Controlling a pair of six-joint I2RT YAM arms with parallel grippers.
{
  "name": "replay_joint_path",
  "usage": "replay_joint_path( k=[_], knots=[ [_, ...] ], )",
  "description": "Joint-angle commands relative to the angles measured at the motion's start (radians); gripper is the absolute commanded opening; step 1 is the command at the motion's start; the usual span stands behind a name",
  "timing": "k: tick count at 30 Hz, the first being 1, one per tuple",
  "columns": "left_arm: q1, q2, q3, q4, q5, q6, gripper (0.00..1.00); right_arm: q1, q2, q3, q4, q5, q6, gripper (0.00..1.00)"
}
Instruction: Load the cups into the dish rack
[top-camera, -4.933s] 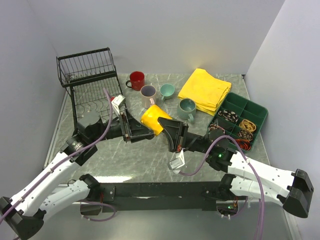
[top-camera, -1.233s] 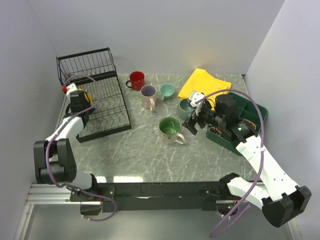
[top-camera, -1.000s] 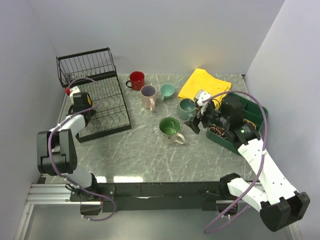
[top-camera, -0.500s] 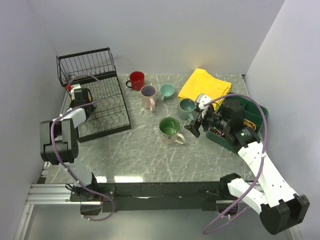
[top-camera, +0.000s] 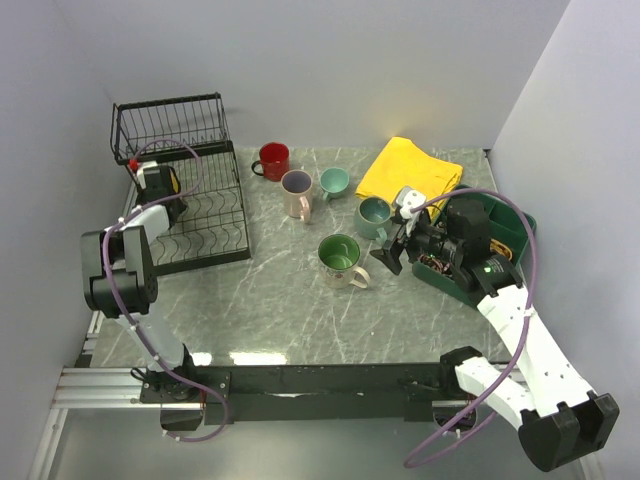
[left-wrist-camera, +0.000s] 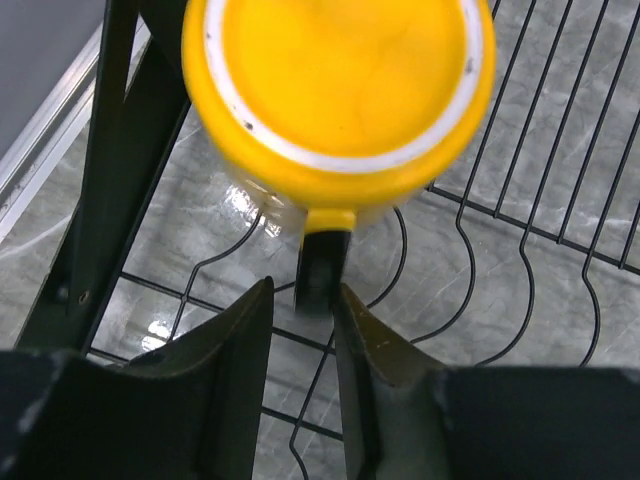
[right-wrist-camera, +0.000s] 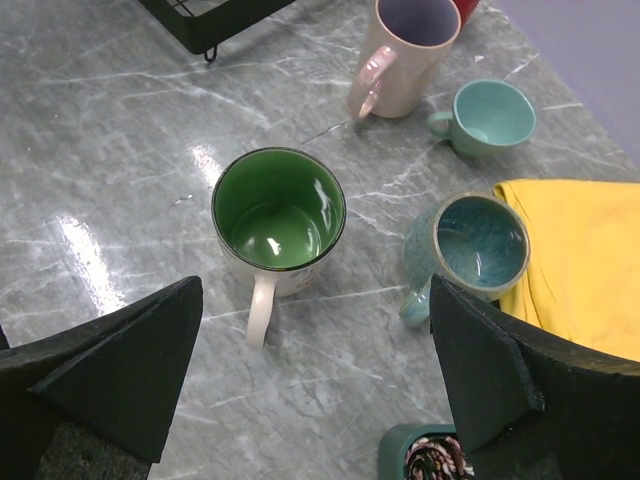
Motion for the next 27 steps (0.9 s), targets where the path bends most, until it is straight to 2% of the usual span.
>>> replay_joint_path(
  k=[1, 4, 10, 15, 20, 27],
  knots=[
    [0.002, -0.005, 0.066, 0.054, 0.001, 0.028, 0.37, -0.012, -0.02, -0.005, 0.029, -0.011, 0.003, 1.0],
    [0.002, -0.036, 0.052, 0.047, 0.027, 0.035, 0.38, -0.013, -0.023, -0.006, 0.027, -0.01, 0.0, 1.0],
    [0.006, -0.145, -0.034, 0.069, 0.047, 0.045, 0.55, -0.015, -0.021, -0.005, 0.029, -0.017, 0.0, 1.0],
    [0.021, -0.217, -0.077, 0.073, 0.092, 0.006, 0.56, -0.018, -0.033, -0.006, 0.022, -0.019, -0.003, 1.0],
    [0.032, -0.289, -0.134, 0.1, 0.162, 0.002, 0.63, -0.016, -0.04, -0.011, 0.019, -0.019, -0.008, 1.0],
    [0.038, -0.194, -0.077, 0.018, 0.178, 0.078, 0.66, -0.015, -0.04, -0.006, 0.021, -0.023, -0.008, 1.0]
  ],
)
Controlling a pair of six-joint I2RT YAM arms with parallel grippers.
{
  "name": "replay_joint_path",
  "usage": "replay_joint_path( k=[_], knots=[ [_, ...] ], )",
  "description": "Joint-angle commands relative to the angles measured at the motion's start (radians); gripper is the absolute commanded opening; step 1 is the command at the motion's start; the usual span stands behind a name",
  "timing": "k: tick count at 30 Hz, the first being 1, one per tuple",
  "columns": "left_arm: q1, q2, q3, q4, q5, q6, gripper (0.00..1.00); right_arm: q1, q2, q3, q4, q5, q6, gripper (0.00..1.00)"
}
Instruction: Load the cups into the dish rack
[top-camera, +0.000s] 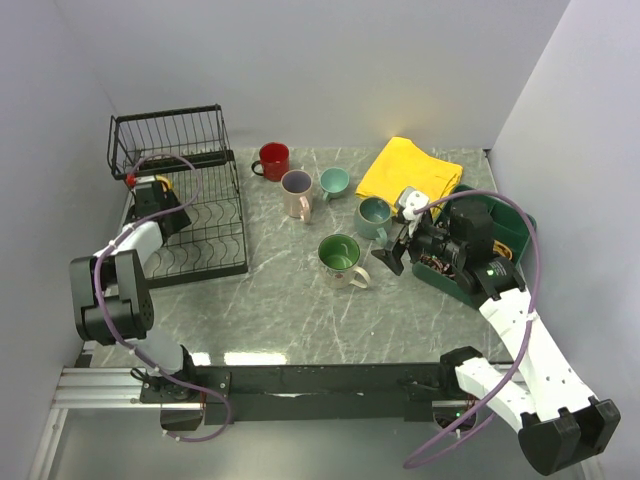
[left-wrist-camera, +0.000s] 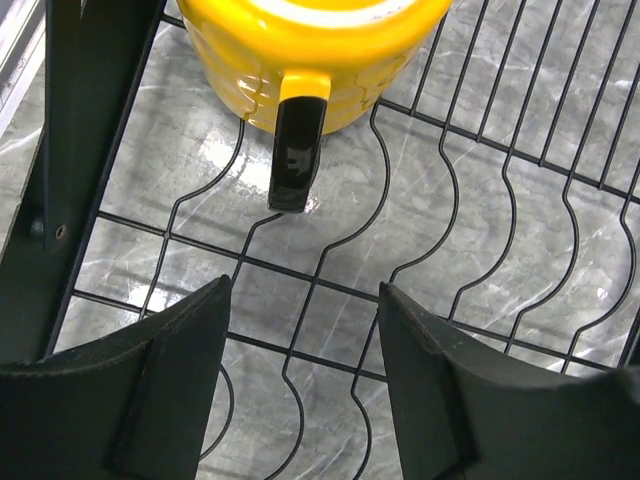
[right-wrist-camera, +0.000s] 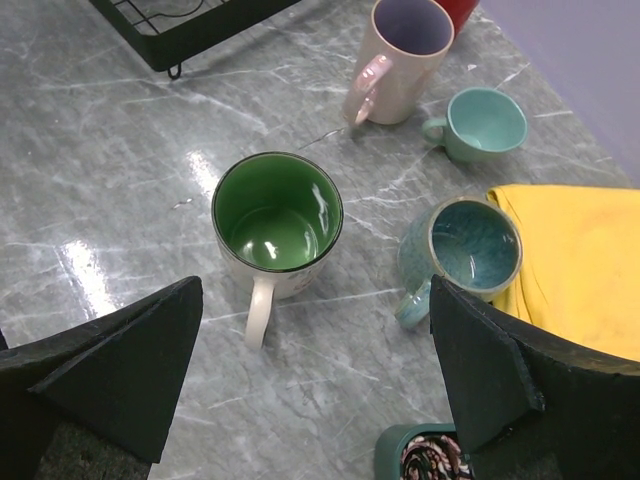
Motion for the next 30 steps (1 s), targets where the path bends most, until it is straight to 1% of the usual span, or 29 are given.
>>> replay_joint_path(
  k=[1, 3, 8, 12, 14, 16, 17, 19, 23, 27, 30],
  knots=[
    [0.003, 0.009, 0.092, 0.097, 0.035, 0.067, 0.66, -0.007, -0.019, -0.005, 0.02, -0.014, -0.009, 1.0],
    [0.003, 0.038, 0.089, 0.093, 0.036, 0.075, 0.66, -0.007, -0.022, -0.009, 0.019, -0.01, -0.011, 1.0],
    [0.002, 0.047, 0.083, 0.08, 0.061, 0.124, 0.67, -0.009, -0.024, -0.012, 0.019, -0.015, -0.013, 1.0],
    [0.002, 0.068, 0.07, 0.077, 0.018, 0.139, 0.7, -0.01, -0.022, -0.009, 0.023, -0.023, -0.009, 1.0],
    [0.002, 0.081, 0.061, 0.079, 0.013, 0.136, 0.74, -0.01, -0.027, -0.007, 0.019, -0.02, -0.011, 1.0],
    [0.002, 0.081, 0.054, 0.086, 0.004, 0.118, 0.8, -0.01, -0.03, -0.009, 0.015, -0.018, -0.012, 1.0],
    [0.002, 0.075, 0.052, 0.088, 0.006, 0.115, 0.8, -0.009, -0.036, -0.01, 0.015, -0.018, -0.013, 1.0],
    [0.0, 0.053, 0.046, 0.093, -0.026, 0.103, 0.88, -0.01, -0.038, -0.015, 0.014, -0.021, -0.014, 1.0],
    [0.002, -0.014, 0.014, 0.135, -0.065, 0.095, 0.89, -0.012, -0.033, -0.013, 0.019, -0.026, -0.014, 1.0],
    [0.002, -0.074, 0.001, 0.148, -0.019, 0.093, 0.9, -0.012, -0.03, -0.01, 0.02, -0.029, -0.013, 1.0],
    [0.003, -0.091, 0.006, 0.119, 0.021, 0.089, 0.9, -0.013, -0.033, -0.013, 0.02, -0.026, -0.014, 1.0]
  ],
)
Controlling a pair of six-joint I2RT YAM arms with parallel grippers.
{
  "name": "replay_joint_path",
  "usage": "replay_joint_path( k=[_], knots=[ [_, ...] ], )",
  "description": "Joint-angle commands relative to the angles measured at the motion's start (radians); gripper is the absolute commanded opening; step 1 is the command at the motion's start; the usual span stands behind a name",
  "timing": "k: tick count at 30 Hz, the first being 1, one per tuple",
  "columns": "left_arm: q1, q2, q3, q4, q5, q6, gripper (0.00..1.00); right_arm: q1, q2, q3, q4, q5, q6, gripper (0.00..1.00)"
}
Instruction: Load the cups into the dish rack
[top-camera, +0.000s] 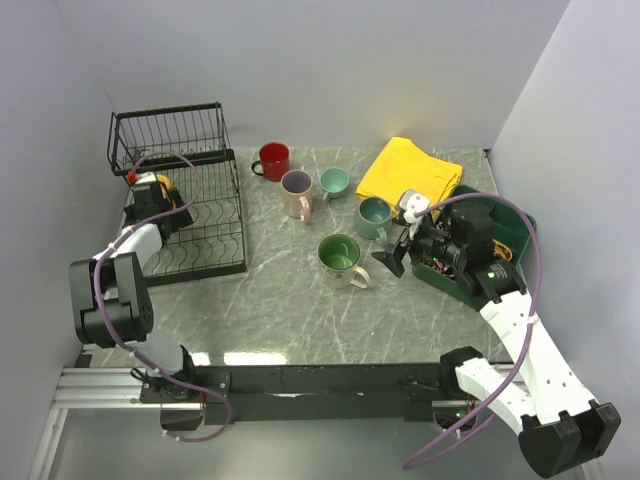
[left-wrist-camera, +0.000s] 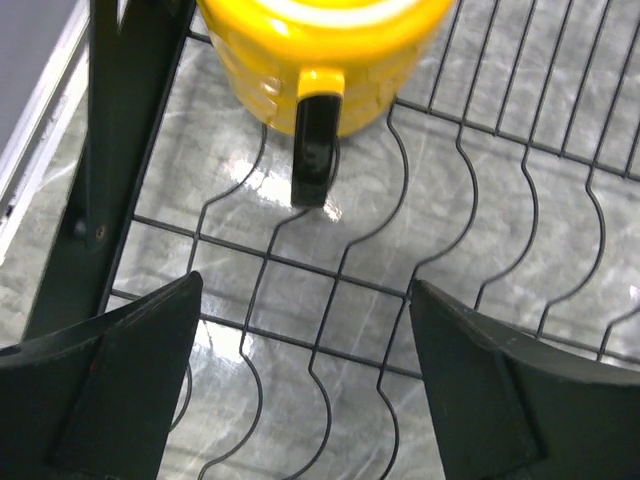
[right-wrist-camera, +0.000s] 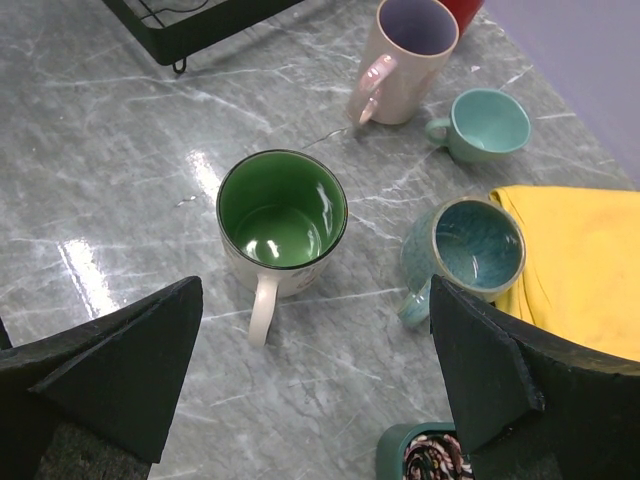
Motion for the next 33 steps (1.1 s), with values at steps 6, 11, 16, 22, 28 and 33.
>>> replay_joint_path(
  k=[6, 11, 16, 22, 28, 33],
  knots=[
    [-0.004, -0.086, 0.009, 0.045, 0.053, 0.006, 0.9, -0.011, -0.022, -0.001, 0.021, -0.016, -0.006, 1.0],
    [-0.004, -0.089, -0.009, 0.032, 0.035, -0.013, 0.89, -0.009, -0.025, -0.002, 0.022, -0.014, -0.008, 1.0],
    [-0.004, -0.089, -0.014, -0.011, 0.023, -0.02, 0.87, -0.011, -0.03, -0.004, 0.021, -0.014, -0.009, 1.0],
    [-0.002, -0.135, -0.046, -0.022, 0.038, -0.043, 0.86, -0.009, -0.031, -0.002, 0.022, -0.017, -0.011, 1.0],
    [-0.004, -0.085, -0.02, -0.088, 0.032, -0.053, 0.83, -0.009, -0.039, -0.002, 0.022, -0.016, -0.013, 1.0],
    [-0.004, -0.193, -0.048, -0.087, 0.069, -0.086, 0.81, -0.009, -0.042, -0.007, 0.021, -0.011, -0.014, 1.0]
  ],
)
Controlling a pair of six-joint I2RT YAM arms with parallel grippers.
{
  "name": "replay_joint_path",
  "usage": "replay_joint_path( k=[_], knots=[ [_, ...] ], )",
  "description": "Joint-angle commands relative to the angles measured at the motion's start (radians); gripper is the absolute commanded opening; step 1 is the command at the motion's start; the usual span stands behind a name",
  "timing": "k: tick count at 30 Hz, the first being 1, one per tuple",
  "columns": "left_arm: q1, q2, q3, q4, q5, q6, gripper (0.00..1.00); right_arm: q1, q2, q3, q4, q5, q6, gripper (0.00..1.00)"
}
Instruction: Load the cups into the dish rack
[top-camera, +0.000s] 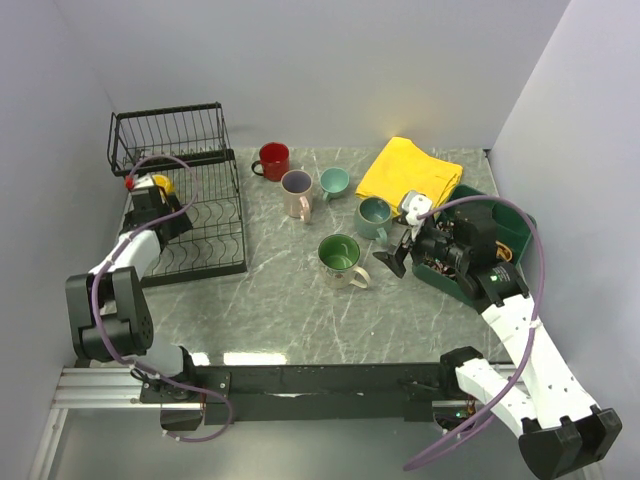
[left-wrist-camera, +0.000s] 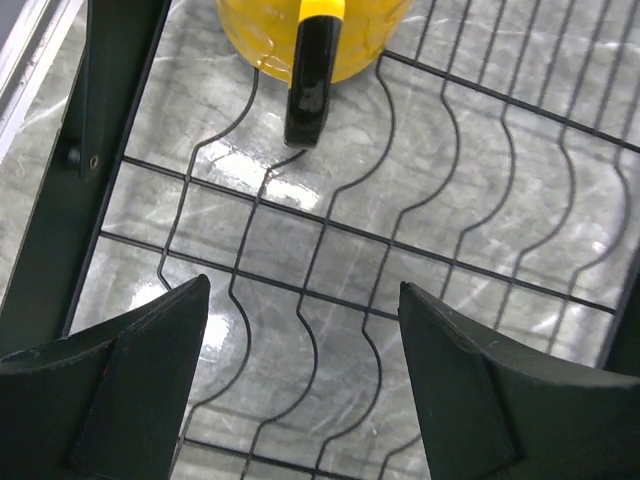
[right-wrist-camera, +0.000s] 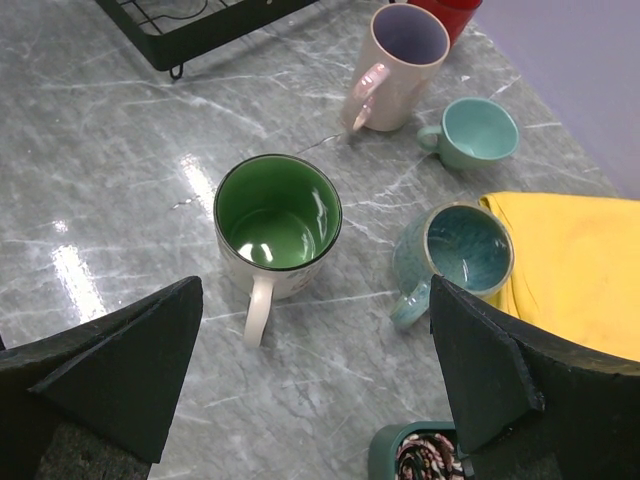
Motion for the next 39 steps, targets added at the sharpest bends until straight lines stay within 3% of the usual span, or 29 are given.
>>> replay_joint_path(
  k=[1, 8, 10, 11, 12, 15, 18, 23, 30, 39],
  knots=[
    [-0.003, -0.125, -0.01, 0.003, 0.039, -0.038, 0.81, -0.007, -0.024, -0.006, 0.021, -0.012, -0.004, 1.0],
    [0.057, -0.349, -0.079, 0.003, 0.131, -0.154, 0.83, -0.006, -0.022, -0.006, 0.02, -0.015, -0.004, 1.0],
    [0.118, -0.367, -0.11, 0.004, 0.215, -0.201, 0.76, -0.007, -0.022, -0.008, 0.02, -0.012, -0.006, 1.0],
    [0.141, -0.367, -0.119, 0.018, 0.242, -0.243, 0.66, -0.009, -0.025, -0.009, 0.02, -0.014, -0.006, 1.0],
    [0.187, -0.357, -0.128, 0.029, 0.272, -0.265, 0.4, -0.007, -0.027, -0.009, 0.02, -0.014, -0.006, 1.0],
    [0.274, -0.3, -0.148, 0.068, 0.384, -0.34, 0.01, -0.009, -0.031, -0.009, 0.015, -0.012, -0.007, 1.0],
    [0.32, -0.207, -0.134, 0.108, 0.487, -0.39, 0.01, -0.009, -0.031, -0.012, 0.021, -0.017, -0.007, 1.0],
    [0.331, -0.039, -0.055, 0.17, 0.539, -0.451, 0.01, -0.007, -0.034, -0.006, 0.017, -0.015, -0.004, 1.0],
    [0.333, 0.148, 0.025, 0.208, 0.49, -0.512, 0.03, -0.009, -0.033, -0.002, 0.004, -0.015, -0.013, 1.0],
    [0.325, 0.271, 0.105, 0.253, 0.492, -0.554, 0.09, -0.009, -0.007, 0.017, -0.008, -0.025, -0.015, 1.0]
  ],
)
